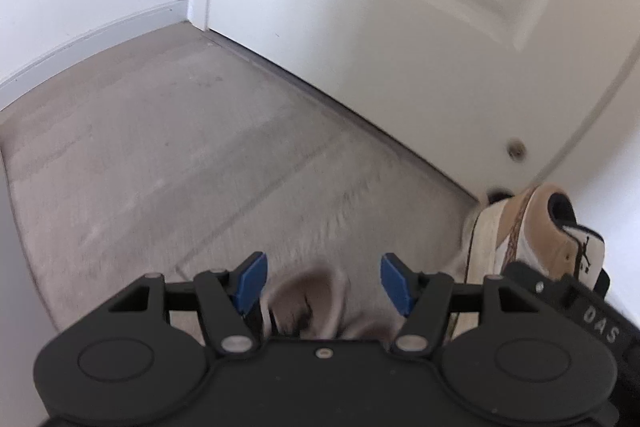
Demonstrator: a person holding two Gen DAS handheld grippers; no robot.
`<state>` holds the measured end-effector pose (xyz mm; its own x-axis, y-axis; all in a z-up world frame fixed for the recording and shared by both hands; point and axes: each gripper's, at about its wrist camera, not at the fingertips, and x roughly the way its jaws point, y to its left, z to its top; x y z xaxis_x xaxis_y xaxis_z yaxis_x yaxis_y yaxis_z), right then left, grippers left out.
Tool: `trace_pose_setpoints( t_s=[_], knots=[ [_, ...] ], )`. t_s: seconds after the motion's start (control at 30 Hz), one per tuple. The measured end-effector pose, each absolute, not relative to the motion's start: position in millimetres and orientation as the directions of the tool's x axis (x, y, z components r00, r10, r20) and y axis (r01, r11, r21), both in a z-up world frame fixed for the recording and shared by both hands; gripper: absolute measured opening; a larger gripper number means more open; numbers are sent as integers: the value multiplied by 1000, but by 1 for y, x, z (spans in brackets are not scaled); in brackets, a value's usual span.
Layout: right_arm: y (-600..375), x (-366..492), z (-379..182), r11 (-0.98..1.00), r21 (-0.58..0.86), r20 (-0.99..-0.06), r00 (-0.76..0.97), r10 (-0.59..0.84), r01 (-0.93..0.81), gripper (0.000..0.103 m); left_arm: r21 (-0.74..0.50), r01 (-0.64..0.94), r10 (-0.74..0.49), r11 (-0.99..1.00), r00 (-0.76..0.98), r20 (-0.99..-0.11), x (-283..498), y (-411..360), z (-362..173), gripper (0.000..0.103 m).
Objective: Organize scattered shoes
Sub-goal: 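Carry the Jordan sneaker with the right gripper and lower it beside the tan sneaker, then push the Jordan sneaker against its pair by the door with the right gripper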
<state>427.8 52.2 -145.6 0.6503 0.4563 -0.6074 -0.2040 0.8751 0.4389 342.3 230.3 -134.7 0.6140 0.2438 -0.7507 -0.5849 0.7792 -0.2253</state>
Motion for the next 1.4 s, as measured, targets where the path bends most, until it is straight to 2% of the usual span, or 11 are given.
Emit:
trace_pose_setpoints(
  t_s=[0.1,0.23,0.47,1.07,1.27,1.4],
  knots=[
    [79,459,-149,862,475,-578,675,458,-177,81,-211,-598,272,773,612,-742,356,252,-133,64],
    [114,509,-173,848,528,-576,712,401,-51,81,-203,-612,280,765,599,-750,368,272,-145,64],
    [146,558,-215,875,478,-635,717,288,72,81,-229,-612,227,757,574,-786,369,281,-164,64],
    [176,613,-257,965,250,-760,635,142,83,81,-252,-601,163,759,550,-819,377,281,-185,64],
    [184,617,-263,981,180,-767,634,97,67,81,-266,-612,141,745,534,-834,379,284,-192,64],
    [190,624,-266,991,130,-783,617,79,38,87,-254,-603,147,756,534,-833,382,284,-193,64]
  ],
)
